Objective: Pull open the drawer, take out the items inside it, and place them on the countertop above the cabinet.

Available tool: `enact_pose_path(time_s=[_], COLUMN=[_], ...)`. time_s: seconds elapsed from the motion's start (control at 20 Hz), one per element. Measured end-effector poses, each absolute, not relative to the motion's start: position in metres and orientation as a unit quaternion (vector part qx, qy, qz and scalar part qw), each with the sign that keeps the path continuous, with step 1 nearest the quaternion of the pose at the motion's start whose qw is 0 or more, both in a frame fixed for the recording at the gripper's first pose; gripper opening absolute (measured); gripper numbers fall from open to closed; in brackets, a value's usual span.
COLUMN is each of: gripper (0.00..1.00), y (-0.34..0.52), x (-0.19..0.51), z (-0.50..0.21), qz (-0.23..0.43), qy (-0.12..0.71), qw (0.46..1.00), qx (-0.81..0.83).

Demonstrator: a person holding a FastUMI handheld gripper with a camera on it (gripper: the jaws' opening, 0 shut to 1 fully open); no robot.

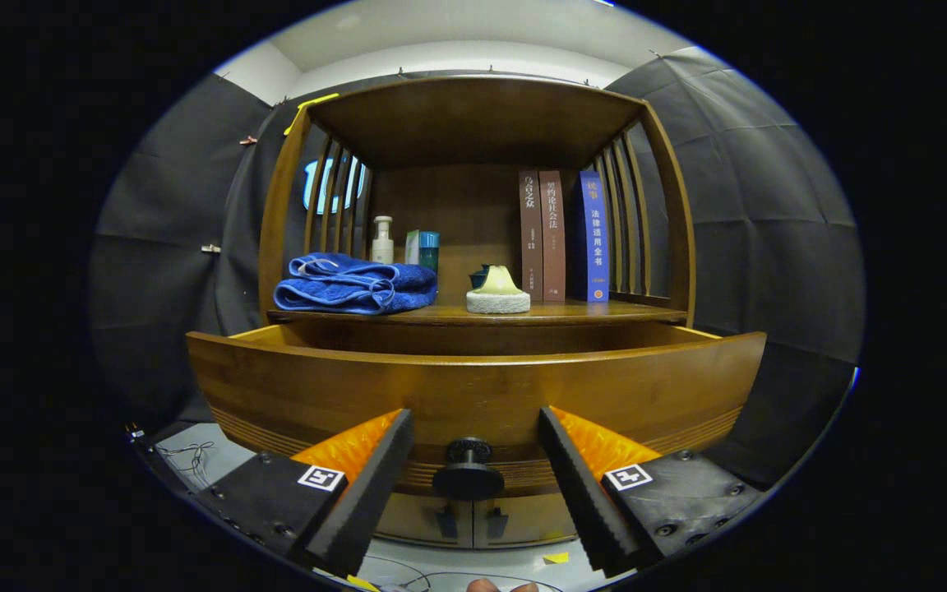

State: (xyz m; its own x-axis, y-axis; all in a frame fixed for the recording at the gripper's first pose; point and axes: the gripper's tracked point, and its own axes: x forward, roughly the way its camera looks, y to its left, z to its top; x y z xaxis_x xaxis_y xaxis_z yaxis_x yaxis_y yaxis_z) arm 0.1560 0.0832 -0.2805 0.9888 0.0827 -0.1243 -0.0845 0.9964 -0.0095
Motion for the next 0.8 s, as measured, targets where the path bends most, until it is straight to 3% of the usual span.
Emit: enact_pose_path(time_s=[0.8], gripper=[0.99], y=[0.094], x=[0.257], z=[-0.287], qz=[0.036], qy=[0.082], qw=[0.996], qx=[-0.022])
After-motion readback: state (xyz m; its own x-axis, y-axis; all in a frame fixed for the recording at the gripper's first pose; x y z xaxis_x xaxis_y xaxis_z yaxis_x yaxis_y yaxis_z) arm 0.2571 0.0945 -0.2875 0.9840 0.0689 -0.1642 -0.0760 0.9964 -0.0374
